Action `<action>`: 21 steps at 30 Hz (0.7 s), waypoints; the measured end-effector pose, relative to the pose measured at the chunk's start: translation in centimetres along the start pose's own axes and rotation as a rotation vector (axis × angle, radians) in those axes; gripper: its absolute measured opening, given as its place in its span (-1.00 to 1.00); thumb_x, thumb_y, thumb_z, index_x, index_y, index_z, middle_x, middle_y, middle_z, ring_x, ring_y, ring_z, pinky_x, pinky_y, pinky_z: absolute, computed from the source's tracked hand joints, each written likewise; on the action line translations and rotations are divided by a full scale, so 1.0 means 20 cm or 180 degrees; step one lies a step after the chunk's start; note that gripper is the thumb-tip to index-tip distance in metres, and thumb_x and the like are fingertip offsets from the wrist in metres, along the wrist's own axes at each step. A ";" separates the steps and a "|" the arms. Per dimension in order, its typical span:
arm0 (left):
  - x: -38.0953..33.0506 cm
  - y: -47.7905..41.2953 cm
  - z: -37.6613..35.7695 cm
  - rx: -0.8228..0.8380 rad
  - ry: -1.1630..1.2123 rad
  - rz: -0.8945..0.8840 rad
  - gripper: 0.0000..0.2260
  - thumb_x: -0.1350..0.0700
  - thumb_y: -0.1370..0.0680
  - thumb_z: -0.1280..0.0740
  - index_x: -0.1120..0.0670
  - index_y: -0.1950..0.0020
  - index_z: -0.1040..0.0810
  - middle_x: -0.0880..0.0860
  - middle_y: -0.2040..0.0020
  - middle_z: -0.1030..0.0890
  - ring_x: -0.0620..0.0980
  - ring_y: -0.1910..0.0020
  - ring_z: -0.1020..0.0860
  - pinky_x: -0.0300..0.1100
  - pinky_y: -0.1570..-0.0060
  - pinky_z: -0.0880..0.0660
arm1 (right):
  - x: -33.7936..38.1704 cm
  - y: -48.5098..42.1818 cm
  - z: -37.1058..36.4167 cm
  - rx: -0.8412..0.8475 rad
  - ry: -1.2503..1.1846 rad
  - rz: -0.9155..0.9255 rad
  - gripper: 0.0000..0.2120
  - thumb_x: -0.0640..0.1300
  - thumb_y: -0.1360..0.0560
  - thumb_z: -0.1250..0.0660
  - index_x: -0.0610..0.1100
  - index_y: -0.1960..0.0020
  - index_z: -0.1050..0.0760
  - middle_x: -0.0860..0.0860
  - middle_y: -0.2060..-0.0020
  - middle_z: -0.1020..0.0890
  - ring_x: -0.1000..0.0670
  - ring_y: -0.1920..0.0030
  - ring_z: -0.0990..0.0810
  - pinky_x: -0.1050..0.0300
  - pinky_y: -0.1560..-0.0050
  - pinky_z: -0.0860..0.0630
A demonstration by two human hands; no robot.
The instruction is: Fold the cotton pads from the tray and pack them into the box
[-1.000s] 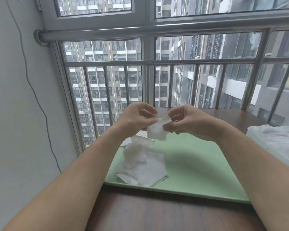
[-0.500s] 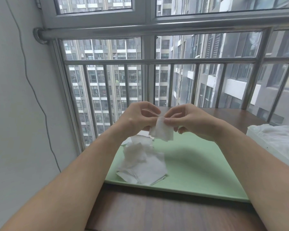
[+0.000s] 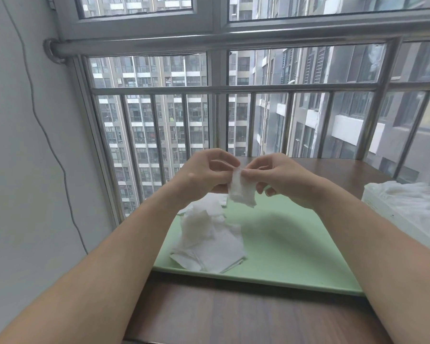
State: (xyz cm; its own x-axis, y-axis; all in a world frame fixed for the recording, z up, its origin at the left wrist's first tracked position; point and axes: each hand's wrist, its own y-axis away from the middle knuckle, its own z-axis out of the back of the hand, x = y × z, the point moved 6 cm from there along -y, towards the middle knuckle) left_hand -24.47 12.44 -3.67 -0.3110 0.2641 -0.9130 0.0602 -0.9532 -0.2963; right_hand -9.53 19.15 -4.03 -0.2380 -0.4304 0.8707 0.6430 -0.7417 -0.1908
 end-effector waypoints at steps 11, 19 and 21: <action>0.00 0.00 0.00 -0.0035 0.0174 0.0014 -0.84 0.34 -0.55 -0.40 0.19 -0.11 -0.59 0.11 0.02 -0.74 0.07 0.07 -0.72 -0.14 0.11 -0.64 | -0.01 -0.01 0.00 -0.0070 0.0126 -0.0024 -0.72 0.03 -0.53 -0.44 -0.13 -0.12 -0.56 -0.01 0.06 -0.67 0.02 0.12 -0.61 0.14 0.17 -0.49; 0.01 -0.01 0.09 -0.0214 -0.0962 0.0075 -0.70 0.41 -0.56 -0.22 0.04 -0.09 -0.55 0.02 0.01 -0.70 0.03 0.09 -0.69 -0.05 0.07 -0.62 | -0.03 -0.02 0.00 -0.0060 -0.0029 -0.0084 -0.70 -0.05 -0.57 -0.40 -0.31 -0.04 -0.58 -0.17 0.08 -0.68 -0.08 0.07 -0.64 -0.15 -0.13 -0.59; 0.02 -0.01 0.14 -0.0256 -0.1665 0.0101 -0.70 0.37 -0.56 -0.23 -0.02 -0.08 -0.54 -0.05 0.02 -0.68 -0.01 0.03 -0.66 -0.06 0.02 -0.60 | -0.03 -0.02 0.02 -0.0176 -0.0180 -0.0109 -0.78 -0.06 -0.57 -0.40 -0.25 0.02 -0.57 -0.14 0.12 -0.67 -0.12 0.07 -0.66 -0.20 -0.16 -0.59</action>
State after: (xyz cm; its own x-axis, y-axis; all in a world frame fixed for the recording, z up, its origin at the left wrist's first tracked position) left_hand -27.19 12.31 -3.22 -0.7383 0.1070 -0.6659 0.1435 -0.9398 -0.3100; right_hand -9.34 19.95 -4.37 -0.2168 -0.3757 0.9010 0.5936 -0.7835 -0.1839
